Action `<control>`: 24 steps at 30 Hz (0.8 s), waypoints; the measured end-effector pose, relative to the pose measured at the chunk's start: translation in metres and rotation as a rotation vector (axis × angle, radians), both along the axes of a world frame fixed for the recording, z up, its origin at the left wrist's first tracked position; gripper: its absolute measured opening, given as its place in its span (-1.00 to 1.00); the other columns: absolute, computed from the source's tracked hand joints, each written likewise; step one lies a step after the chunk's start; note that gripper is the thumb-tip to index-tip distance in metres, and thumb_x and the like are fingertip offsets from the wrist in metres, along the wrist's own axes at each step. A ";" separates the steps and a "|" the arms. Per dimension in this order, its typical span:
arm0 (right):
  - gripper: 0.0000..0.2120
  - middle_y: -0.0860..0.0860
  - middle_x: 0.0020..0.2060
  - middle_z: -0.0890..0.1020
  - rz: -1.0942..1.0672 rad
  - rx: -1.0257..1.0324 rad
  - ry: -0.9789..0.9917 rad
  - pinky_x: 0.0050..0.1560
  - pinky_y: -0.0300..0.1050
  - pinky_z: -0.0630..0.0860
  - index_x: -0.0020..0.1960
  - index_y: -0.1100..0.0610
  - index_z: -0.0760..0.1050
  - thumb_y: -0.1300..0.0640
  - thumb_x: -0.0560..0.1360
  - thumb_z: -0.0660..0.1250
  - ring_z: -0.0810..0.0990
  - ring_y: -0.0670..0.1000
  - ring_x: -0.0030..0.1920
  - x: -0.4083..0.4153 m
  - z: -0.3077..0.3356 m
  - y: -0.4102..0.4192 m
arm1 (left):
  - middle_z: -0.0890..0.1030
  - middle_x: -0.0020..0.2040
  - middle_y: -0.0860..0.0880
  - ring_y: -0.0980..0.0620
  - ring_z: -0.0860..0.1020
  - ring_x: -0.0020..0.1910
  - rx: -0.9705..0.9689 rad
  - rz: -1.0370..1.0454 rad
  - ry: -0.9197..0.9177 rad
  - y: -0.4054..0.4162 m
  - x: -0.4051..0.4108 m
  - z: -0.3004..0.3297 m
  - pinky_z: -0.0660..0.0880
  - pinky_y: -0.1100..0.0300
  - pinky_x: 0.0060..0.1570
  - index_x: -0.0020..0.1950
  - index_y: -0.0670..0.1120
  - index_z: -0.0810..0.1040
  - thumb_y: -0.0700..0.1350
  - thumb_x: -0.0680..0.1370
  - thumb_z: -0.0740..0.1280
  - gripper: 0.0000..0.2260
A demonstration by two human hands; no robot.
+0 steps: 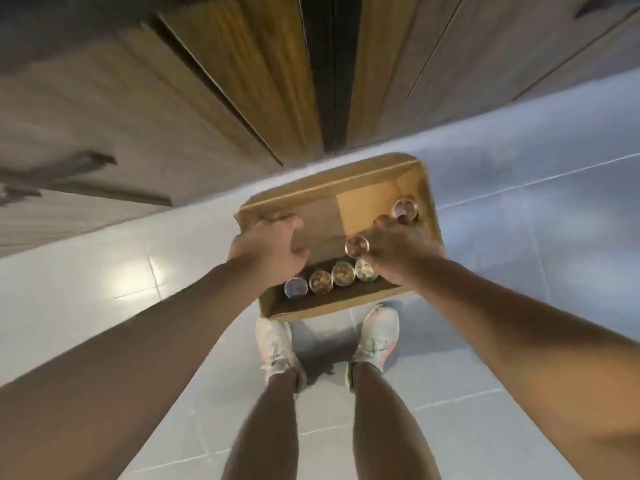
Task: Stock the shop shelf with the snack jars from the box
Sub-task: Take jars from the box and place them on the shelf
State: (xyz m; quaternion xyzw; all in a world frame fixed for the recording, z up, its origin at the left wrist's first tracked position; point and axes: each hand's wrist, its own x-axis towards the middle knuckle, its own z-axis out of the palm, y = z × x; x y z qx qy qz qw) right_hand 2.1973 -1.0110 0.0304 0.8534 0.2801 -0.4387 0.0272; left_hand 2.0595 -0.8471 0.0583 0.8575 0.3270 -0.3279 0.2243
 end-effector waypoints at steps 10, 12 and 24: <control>-0.40 0.15 0.40 0.32 -0.105 -0.076 -0.028 0.19 0.12 0.43 0.49 -0.06 0.25 -0.03 0.52 0.40 0.34 0.24 0.37 -0.063 -0.226 0.005 | 0.40 0.36 -0.10 -0.15 0.38 0.33 -0.069 0.199 0.019 -0.016 -0.074 -0.238 0.48 -0.03 0.22 0.47 0.01 0.38 0.00 0.57 0.38 -0.53; -0.40 0.15 0.40 0.26 -0.103 -0.059 -0.066 0.16 0.13 0.42 0.48 -0.07 0.24 0.02 0.52 0.40 0.31 0.25 0.35 -0.071 -0.251 0.015 | 0.40 0.35 -0.09 -0.11 0.41 0.29 -0.089 0.259 0.009 -0.016 -0.081 -0.268 0.43 0.07 0.14 0.49 0.01 0.36 -0.01 0.60 0.36 -0.53; -0.35 0.22 0.38 0.25 0.068 -0.219 -0.284 0.31 0.21 0.32 0.43 -0.08 0.20 -0.05 0.47 0.48 0.30 0.31 0.35 -0.068 -0.311 0.012 | 0.33 0.37 -0.09 -0.15 0.32 0.34 -0.041 0.279 0.164 -0.016 -0.085 -0.337 0.37 0.02 0.23 0.40 0.01 0.40 -0.19 0.50 0.46 -0.50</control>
